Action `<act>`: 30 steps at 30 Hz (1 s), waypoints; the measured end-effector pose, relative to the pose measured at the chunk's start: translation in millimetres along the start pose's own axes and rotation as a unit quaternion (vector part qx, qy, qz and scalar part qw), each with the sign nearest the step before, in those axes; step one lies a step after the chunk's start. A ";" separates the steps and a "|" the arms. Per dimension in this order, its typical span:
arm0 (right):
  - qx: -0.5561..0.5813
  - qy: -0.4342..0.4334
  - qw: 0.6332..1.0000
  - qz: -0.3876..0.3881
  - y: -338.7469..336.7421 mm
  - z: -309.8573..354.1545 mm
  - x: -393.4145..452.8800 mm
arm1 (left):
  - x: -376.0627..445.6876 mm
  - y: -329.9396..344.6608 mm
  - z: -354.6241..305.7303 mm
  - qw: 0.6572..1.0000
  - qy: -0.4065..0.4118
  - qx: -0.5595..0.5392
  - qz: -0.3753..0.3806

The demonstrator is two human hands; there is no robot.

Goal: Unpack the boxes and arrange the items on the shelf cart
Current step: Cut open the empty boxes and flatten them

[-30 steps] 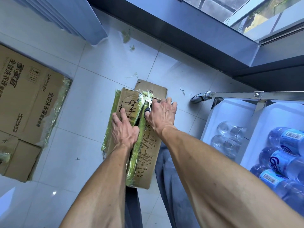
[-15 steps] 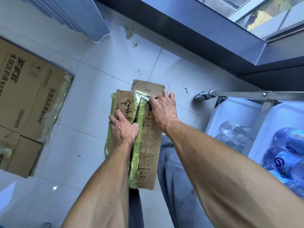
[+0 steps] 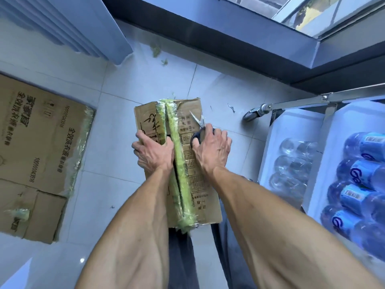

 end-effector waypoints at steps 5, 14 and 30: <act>0.064 0.018 0.994 -0.086 -12.6 25.0 -27.6 | -0.1 -38.5 15.9 0.997 -0.051 -0.039 -0.048; 0.090 0.090 0.989 -0.078 -12.6 41.1 -96.6 | 17.8 -100.9 74.5 0.943 -0.275 -0.175 -0.074; 0.059 0.101 0.987 0.108 55.1 32.4 -122.4 | 36.9 -58.0 105.5 0.900 0.265 0.332 0.093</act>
Point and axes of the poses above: each hand's wrist, its own x-axis towards the middle knuckle, its own y-axis out of the palm, z = x × y, the point moved 2 cm from there along x, towards the middle knuckle, and after that the axes turned 1 degree about y, right-handed, at the moved point
